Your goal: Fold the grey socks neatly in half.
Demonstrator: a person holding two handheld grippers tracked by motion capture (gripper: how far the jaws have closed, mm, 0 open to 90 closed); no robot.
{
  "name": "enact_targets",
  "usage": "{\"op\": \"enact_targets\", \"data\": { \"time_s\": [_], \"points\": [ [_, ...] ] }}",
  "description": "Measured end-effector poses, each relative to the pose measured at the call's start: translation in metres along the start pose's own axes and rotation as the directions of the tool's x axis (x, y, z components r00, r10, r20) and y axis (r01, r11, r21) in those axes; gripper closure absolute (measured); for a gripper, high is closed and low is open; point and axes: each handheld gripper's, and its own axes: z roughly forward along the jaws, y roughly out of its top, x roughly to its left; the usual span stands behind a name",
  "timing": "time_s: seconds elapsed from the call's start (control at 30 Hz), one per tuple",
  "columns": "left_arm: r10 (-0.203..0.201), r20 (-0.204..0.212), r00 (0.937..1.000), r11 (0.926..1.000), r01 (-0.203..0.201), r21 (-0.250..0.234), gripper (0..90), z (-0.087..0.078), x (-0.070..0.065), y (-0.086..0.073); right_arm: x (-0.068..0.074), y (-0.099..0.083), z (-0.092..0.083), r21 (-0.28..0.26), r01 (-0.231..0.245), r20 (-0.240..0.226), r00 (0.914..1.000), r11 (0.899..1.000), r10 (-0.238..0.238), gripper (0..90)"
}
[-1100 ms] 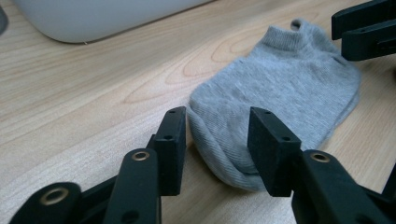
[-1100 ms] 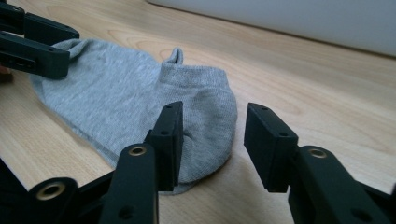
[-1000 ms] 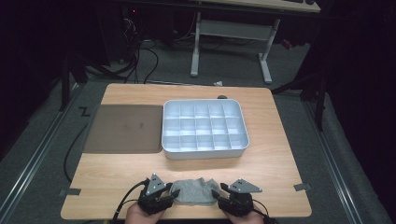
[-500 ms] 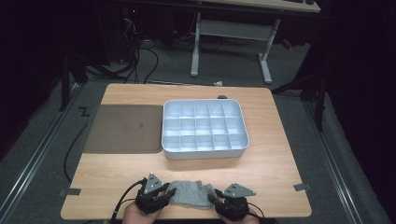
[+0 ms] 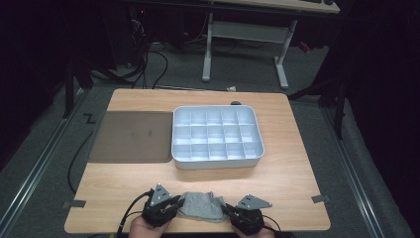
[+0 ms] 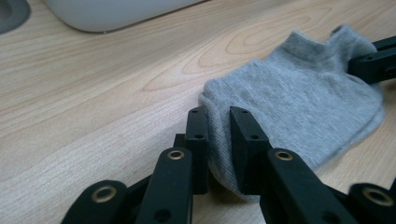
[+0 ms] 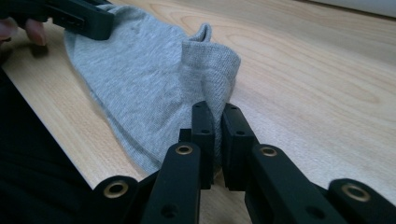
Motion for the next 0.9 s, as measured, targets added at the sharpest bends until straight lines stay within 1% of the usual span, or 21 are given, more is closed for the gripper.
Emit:
{"op": "enact_targets", "data": {
  "time_s": [0.1, 0.2, 0.27, 0.37, 0.4, 0.43, 0.47, 0.5, 0.57, 0.6, 0.63, 0.67, 0.7, 0.73, 0.77, 0.8, 0.83, 0.9],
  "points": [
    [0.000, 0.014, 0.9999, 0.9999, 0.000, -0.015, 78.5, 0.001, -0.004, 0.001, -0.003, 0.001, -0.004, -0.020, -0.008, 0.021, 0.9997, 1.000, 0.008, 86.2],
    [0.002, 0.022, 0.9998, 0.9998, -0.001, -0.022, 78.4, 0.003, -0.006, 0.002, -0.006, 0.002, -0.006, -0.025, -0.009, 0.034, 0.9994, 1.000, 0.010, 86.1],
    [0.008, 0.031, 0.9995, 0.9995, -0.007, -0.031, 78.5, 0.006, -0.010, 0.004, -0.012, 0.003, -0.010, -0.036, -0.017, 0.048, 0.9987, 0.999, 0.018, 86.2],
    [0.014, 0.036, 0.9993, 0.9990, -0.012, -0.043, 78.5, 0.010, -0.015, 0.008, -0.018, 0.003, -0.013, -0.041, -0.027, 0.061, 0.9977, 0.999, 0.029, 86.2],
    [0.014, 0.036, 0.9993, 0.9990, -0.012, -0.043, 78.4, 0.010, -0.015, 0.008, -0.018, 0.003, -0.013, -0.041, -0.027, 0.061, 0.9977, 0.999, 0.029, 86.2],
    [0.018, 0.035, 0.9992, 0.9986, -0.016, -0.050, 78.4, 0.013, -0.018, 0.011, -0.023, 0.003, -0.015, -0.044, -0.030, 0.069, 0.9971, 0.999, 0.033, 86.2],
    [0.018, 0.035, 0.9992, 0.9986, -0.016, -0.050, 78.5, 0.013, -0.018, 0.011, -0.023, 0.003, -0.015, -0.044, -0.030, 0.069, 0.9971, 0.999, 0.033, 86.2],
    [0.024, 0.031, 0.9992, 0.9980, -0.022, -0.059, 78.5, 0.018, -0.020, 0.014, -0.029, 0.004, -0.017, -0.048, -0.035, 0.075, 0.9964, 0.998, 0.039, 86.1],
    [0.036, 0.020, 0.9992, 0.9980, -0.035, -0.052, 79.1, 0.023, -0.023, 0.016, -0.034, 0.004, -0.019, -0.051, -0.043, 0.080, 0.9957, 0.998, 0.047, 86.1],
    [0.036, 0.020, 0.9992, 0.9980, -0.035, -0.052, 79.5, 0.023, -0.023, 0.016, -0.034, 0.004, -0.019, -0.051, -0.043, 0.080, 0.9957, 0.998, 0.047, 86.1],
    [0.041, 0.003, 0.9992, 0.9981, -0.041, -0.046, 80.1, 0.028, -0.025, 0.016, -0.040, 0.004, -0.021, -0.059, -0.047, 0.082, 0.9953, 0.997, 0.052, 86.1],
    [0.041, 0.003, 0.9992, 0.9981, -0.041, -0.046, 80.6, 0.028, -0.025, 0.016, -0.042, 0.005, -0.022, -0.062, -0.051, 0.081, 0.9951, 0.997, 0.056, 86.1],
    [0.040, -0.012, 0.9991, 0.9987, -0.040, -0.031, 81.0, 0.032, -0.026, 0.017, -0.044, 0.005, -0.023, -0.065, -0.053, 0.081, 0.9950, 0.996, 0.058, 86.1],
    [0.040, -0.016, 0.9990, 0.9986, -0.041, -0.033, 81.3, 0.032, -0.027, 0.017, -0.045, 0.005, -0.024, -0.067, -0.061, 0.083, 0.9943, 0.996, 0.067, 86.1],
    [0.045, -0.026, 0.9986, 0.9983, -0.046, -0.036, 81.8, 0.033, -0.028, 0.018, -0.046, 0.005, -0.024, -0.069, -0.057, 0.085, 0.9944, 0.996, 0.062, 86.1],
    [0.045, -0.026, 0.9986, 0.9983, -0.046, -0.036, 81.9, 0.033, -0.028, 0.018, -0.046, 0.005, -0.024, -0.069, -0.057, 0.085, 0.9944, 0.996, 0.062, 86.1],
    [0.045, -0.027, 0.9986, 0.9988, -0.046, -0.019, 81.8, 0.034, -0.028, 0.018, -0.048, 0.005, -0.026, -0.074, -0.057, 0.084, 0.9944, 0.996, 0.063, 86.1],
    [0.046, -0.026, 0.9986, 0.9987, -0.047, -0.021, 79.7, 0.034, -0.029, 0.018, -0.049, 0.004, -0.026, -0.077, -0.060, 0.078, 0.9948, 0.995, 0.066, 86.1]
  ]
}}
